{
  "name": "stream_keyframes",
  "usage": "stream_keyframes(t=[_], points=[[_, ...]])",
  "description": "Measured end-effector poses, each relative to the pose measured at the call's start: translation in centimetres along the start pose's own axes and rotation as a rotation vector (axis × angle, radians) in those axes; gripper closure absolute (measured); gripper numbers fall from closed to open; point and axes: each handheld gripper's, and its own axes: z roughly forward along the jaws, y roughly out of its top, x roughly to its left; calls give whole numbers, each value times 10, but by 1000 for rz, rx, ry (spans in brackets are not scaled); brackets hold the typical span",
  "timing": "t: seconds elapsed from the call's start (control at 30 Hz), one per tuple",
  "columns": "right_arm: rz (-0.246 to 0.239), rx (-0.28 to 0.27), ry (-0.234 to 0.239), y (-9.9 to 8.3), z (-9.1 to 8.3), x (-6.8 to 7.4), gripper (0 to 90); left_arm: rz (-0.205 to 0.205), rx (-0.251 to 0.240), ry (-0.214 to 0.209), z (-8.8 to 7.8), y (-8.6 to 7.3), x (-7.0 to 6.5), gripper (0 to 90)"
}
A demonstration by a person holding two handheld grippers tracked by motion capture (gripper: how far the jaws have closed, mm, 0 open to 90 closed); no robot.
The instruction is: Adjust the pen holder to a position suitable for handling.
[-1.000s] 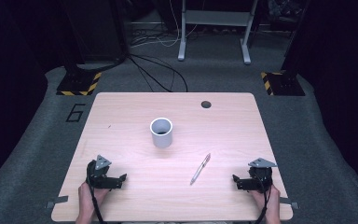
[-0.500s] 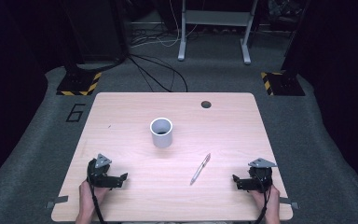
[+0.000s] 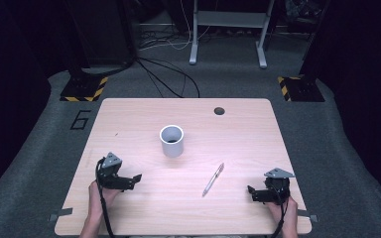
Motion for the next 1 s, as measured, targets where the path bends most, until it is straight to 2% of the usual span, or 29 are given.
stream_keyframes(t=[0.2,0.27,0.33,0.43,0.47,0.5,0.63,0.87,0.93,1.0], points=[[0,0,0,0,0,0,0,16,-24,-26,6,19,-5,1],[0,0,0,0,0,0,0,38,-30,-33,9,29,-7,1],[0,0,0,0,0,0,0,38,-35,-28,11,31,-9,4],[0,0,0,0,0,0,0,54,-36,-47,15,42,-10,4],[0,0,0,0,0,0,0,75,-35,-49,17,47,-11,3],[0,0,0,0,0,0,0,72,-47,-49,20,50,-12,3],[0,0,0,0,0,0,0,92,-45,-67,27,63,-13,1],[0,0,0,0,0,0,0,91,-57,-95,45,82,-17,1],[0,0,0,0,0,0,0,89,-69,-85,48,84,-19,0],[0,0,0,0,0,0,0,89,-65,-103,54,89,-20,0]])
